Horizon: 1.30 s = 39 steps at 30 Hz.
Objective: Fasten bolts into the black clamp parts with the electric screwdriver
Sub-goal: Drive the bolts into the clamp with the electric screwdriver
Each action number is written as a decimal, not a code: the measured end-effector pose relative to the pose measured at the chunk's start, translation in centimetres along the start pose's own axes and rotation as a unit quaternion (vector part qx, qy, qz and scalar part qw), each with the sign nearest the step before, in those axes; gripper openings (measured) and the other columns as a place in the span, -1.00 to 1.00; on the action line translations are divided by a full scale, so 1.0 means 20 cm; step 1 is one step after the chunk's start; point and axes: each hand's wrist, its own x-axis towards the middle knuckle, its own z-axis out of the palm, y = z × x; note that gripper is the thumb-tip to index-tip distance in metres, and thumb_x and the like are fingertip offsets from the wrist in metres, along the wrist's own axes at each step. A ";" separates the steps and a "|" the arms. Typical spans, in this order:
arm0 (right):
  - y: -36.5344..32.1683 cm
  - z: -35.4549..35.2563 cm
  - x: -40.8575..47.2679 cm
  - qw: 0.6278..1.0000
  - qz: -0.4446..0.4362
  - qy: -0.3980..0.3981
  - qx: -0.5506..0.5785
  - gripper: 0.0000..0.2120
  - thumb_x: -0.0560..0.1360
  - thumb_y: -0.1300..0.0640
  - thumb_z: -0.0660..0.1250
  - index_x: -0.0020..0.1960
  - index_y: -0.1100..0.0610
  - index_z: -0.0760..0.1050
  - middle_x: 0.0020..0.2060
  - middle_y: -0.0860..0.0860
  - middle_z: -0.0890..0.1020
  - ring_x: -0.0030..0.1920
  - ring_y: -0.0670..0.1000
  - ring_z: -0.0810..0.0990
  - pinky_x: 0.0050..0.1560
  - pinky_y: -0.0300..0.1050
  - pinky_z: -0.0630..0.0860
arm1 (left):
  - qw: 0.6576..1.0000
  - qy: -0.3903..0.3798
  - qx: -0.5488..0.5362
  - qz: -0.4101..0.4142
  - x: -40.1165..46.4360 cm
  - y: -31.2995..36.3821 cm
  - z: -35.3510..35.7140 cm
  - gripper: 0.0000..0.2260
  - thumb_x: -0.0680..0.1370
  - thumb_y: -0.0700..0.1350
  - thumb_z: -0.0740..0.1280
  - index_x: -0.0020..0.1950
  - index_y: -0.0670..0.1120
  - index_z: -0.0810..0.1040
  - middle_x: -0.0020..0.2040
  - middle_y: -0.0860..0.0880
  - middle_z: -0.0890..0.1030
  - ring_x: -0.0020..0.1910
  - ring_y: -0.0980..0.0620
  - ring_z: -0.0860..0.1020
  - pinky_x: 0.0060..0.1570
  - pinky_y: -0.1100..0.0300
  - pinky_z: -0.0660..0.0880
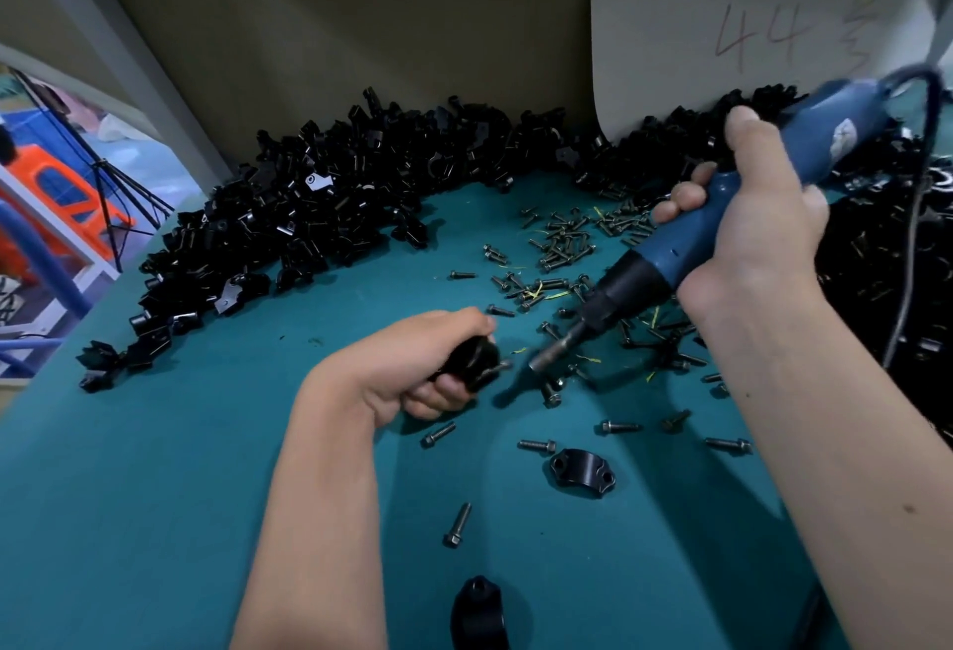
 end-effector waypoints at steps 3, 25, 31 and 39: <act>-0.01 -0.02 0.01 0.997 0.048 -0.065 -0.008 -0.72 0.56 0.02 0.47 -0.03 0.09 0.38 -0.36 -0.02 0.48 -0.45 -0.07 0.42 -0.41 -0.16 0.46 | 0.994 0.034 -0.091 0.039 -0.05 -0.03 -0.09 -0.70 0.68 0.08 0.15 -0.16 -0.06 0.36 -0.49 -0.02 0.25 -0.64 0.16 0.13 -0.63 0.43 0.06; 0.10 -0.11 0.05 0.949 0.226 -0.108 0.189 -0.59 0.66 -0.12 0.31 0.41 0.08 0.48 0.23 0.20 0.66 0.12 0.21 0.67 0.35 0.15 0.51 | 0.938 0.104 -0.315 0.101 0.08 0.02 0.00 -0.69 0.68 0.11 0.21 -0.10 -0.09 0.30 -0.41 -0.01 0.30 -0.57 0.13 0.19 -0.67 0.31 0.14; 0.08 -0.09 0.05 0.982 0.145 -0.043 0.112 -0.49 0.57 -0.31 0.34 0.24 0.11 0.49 -0.12 0.07 0.68 -0.25 0.01 0.59 -0.03 -0.11 0.58 | 0.964 0.155 -0.195 0.091 0.06 0.00 -0.04 -0.65 0.65 0.15 0.26 -0.17 -0.07 0.34 -0.43 -0.01 0.34 -0.56 0.12 0.16 -0.65 0.31 0.09; 0.01 -0.03 0.05 0.994 0.042 0.001 0.097 -0.76 0.52 0.27 0.40 -0.13 0.12 0.33 -0.37 -0.04 0.45 -0.47 -0.10 0.39 -0.40 -0.20 0.40 | 0.986 0.141 0.074 0.054 0.04 0.01 -0.02 -0.77 0.40 0.14 0.22 -0.29 0.01 0.35 -0.53 0.01 0.31 -0.59 0.06 0.15 -0.52 0.34 0.08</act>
